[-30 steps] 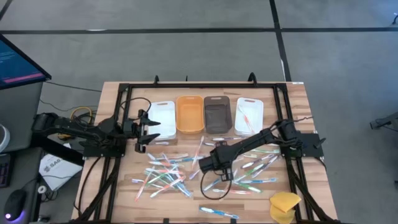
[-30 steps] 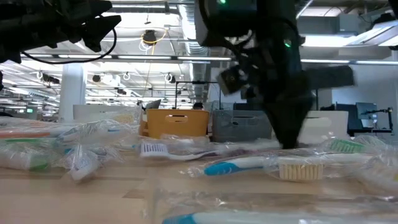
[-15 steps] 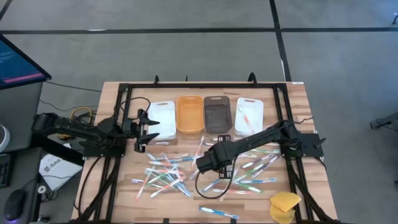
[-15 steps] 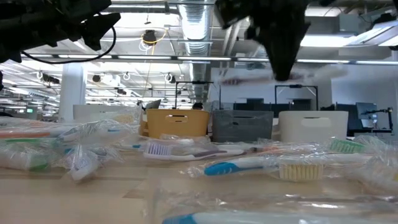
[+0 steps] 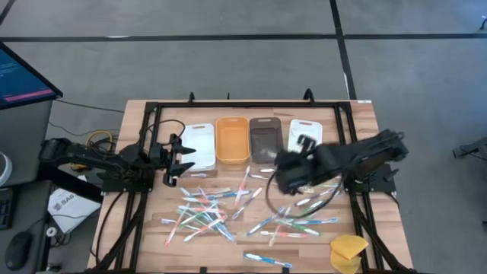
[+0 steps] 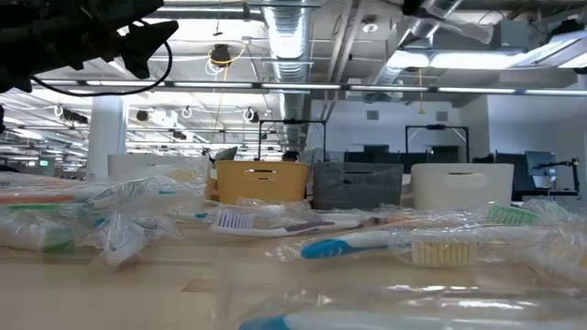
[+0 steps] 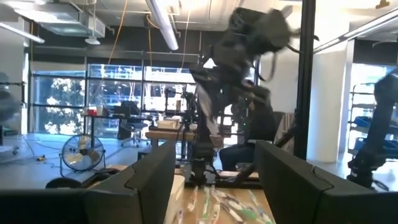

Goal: Pick & Place Toothbrushes
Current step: Put the purple toothbrush into the black transparent bin

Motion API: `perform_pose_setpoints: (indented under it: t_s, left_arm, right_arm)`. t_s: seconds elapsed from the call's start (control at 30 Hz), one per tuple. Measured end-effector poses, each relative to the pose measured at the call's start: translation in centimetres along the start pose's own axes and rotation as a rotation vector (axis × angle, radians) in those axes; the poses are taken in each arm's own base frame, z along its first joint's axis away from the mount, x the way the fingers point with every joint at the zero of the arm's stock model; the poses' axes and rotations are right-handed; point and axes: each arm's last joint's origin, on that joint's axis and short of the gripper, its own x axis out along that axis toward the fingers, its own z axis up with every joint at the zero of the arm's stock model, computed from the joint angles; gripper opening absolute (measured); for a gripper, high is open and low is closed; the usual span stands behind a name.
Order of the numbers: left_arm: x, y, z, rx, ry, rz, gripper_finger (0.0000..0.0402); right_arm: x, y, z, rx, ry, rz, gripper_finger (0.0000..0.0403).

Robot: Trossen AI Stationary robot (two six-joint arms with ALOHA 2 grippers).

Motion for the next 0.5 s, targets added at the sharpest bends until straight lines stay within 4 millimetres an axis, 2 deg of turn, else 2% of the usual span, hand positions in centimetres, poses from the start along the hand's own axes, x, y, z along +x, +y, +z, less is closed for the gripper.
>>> perform_pose_setpoints:
  t_s: [0.1,0.17,0.23,0.37,0.5]
  left_arm:
    - [0.0,0.0,0.0,0.020,-0.001,0.000,0.0213]
    - [0.0,0.0,0.0,0.021,-0.001,0.000,0.0213]
    - [0.0,0.0,0.0,0.021,-0.003,0.000,0.0213]
    - [0.0,0.0,0.1,0.017,-0.007,0.000,0.0213]
    - [0.0,0.0,0.1,0.017,-0.007,0.000,0.0213]
  right_arm:
    - [-0.5,-2.5,-0.5,0.097,-0.089,-0.010,0.0005]
    - [0.2,-3.6,-1.3,0.162,-0.163,-0.035,0.0005]
    - [1.6,-4.0,-2.1,0.235,-0.246,-0.033,0.0004]
    - [5.8,-4.4,-3.2,0.279,-0.350,0.030,0.0003]
    - [7.9,-7.1,-2.3,0.356,-0.399,0.118,0.0003]
